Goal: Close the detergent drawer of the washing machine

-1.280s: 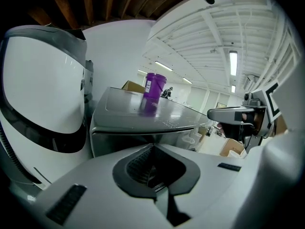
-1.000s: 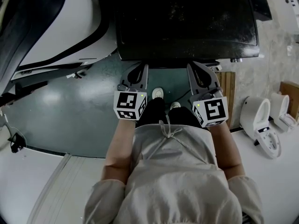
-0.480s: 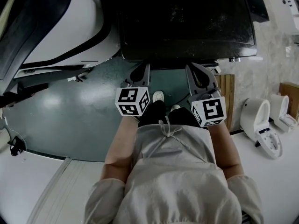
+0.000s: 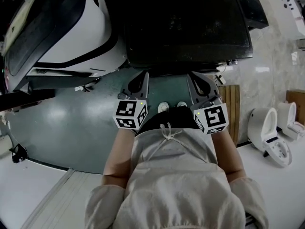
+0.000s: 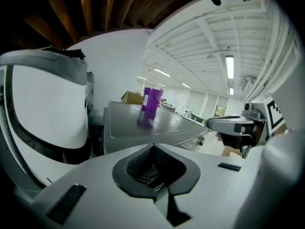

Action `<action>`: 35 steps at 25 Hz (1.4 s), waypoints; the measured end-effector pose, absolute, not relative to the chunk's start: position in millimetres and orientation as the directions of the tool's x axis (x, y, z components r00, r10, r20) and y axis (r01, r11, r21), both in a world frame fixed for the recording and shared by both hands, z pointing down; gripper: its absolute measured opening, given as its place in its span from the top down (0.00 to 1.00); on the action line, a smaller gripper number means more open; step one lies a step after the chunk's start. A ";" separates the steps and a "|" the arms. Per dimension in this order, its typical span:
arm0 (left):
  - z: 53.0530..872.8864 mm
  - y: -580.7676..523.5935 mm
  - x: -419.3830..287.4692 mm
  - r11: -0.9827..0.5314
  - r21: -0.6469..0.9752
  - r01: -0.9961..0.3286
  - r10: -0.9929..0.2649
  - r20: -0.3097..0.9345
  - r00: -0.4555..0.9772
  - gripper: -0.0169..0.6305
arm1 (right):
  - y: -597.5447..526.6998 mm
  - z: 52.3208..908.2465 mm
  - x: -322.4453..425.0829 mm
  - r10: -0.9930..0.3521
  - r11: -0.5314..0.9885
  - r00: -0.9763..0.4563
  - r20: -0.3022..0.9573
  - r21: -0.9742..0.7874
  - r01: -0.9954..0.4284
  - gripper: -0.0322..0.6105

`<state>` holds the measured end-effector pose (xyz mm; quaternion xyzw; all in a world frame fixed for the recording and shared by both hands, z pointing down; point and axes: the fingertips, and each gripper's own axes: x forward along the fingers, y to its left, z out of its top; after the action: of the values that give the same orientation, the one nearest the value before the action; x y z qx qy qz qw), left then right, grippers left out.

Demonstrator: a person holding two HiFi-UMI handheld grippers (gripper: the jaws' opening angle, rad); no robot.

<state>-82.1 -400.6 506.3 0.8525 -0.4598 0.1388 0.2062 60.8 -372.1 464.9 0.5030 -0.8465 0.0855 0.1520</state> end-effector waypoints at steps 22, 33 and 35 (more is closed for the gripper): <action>310.8 -379.5 -102.0 -0.552 -0.009 -0.834 -0.824 0.156 0.544 0.95 | -377.0 327.7 66.4 -0.872 0.490 -0.485 0.070 0.107 -0.865 0.95; 301.7 -375.6 -111.3 -0.532 -0.013 -0.846 -0.840 0.130 0.527 0.95 | -372.2 323.2 70.5 -0.875 0.485 -0.482 0.051 0.117 -0.867 0.95; 303.3 -375.4 -111.3 -0.534 -0.011 -0.845 -0.839 0.132 0.528 0.95 | -370.9 325.4 67.4 -0.870 0.492 -0.489 0.055 0.117 -0.863 0.95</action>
<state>-111.3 -375.4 303.3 0.8736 -0.4820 0.0608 0.0272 67.4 -370.9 325.4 0.5025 -0.8621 -0.0367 0.0535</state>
